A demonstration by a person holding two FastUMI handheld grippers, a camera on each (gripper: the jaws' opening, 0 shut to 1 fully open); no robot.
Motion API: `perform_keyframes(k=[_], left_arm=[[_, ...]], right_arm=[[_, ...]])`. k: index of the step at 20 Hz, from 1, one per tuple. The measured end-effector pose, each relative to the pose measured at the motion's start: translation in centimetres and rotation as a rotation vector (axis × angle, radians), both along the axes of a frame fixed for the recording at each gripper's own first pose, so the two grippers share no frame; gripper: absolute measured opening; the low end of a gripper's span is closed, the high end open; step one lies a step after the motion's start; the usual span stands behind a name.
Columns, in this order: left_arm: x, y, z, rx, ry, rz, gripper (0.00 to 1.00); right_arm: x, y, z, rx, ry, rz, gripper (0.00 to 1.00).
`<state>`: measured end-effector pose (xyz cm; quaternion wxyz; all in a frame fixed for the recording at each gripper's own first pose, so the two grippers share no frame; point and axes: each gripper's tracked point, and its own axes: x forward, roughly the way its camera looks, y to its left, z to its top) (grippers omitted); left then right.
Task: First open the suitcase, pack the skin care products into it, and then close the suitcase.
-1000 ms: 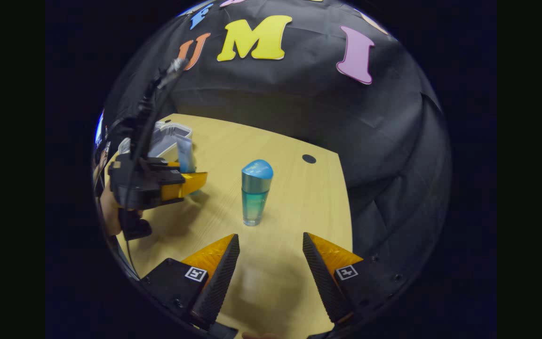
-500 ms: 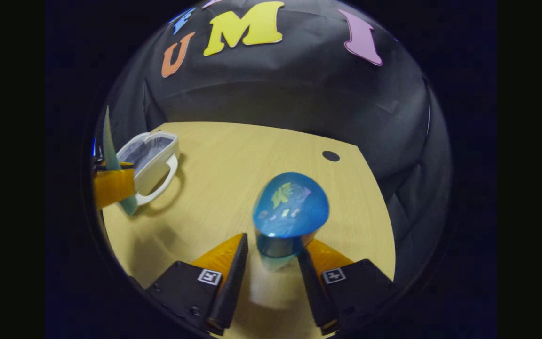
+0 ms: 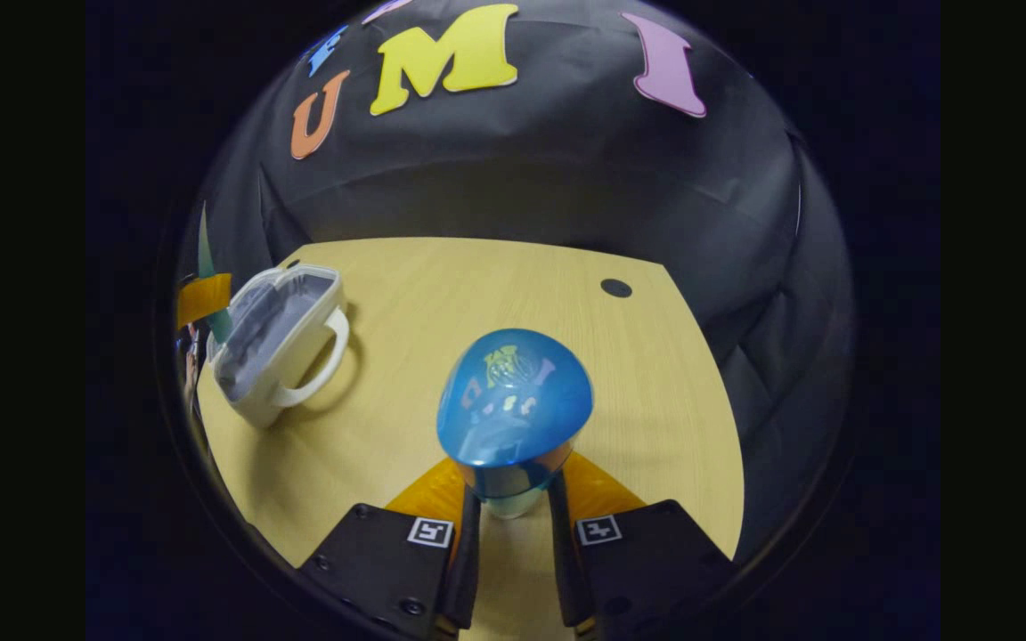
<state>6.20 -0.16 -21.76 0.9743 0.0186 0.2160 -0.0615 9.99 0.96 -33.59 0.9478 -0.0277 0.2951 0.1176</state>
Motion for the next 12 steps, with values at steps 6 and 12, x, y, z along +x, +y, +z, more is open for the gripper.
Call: perform_keyframes(k=[6, 12], left_arm=[[0.7, 9.9, -4.0, 0.050, 0.144, 0.078, 0.47], [-0.1, 13.1, -11.6, 0.036, 0.383, 0.116, 0.47]], right_arm=[[-3.4, 4.3, 6.2, 0.048, -0.039, 0.019, 0.34], [-5.0, 6.8, 9.9, 0.019, -0.099, 0.052, 0.33]])
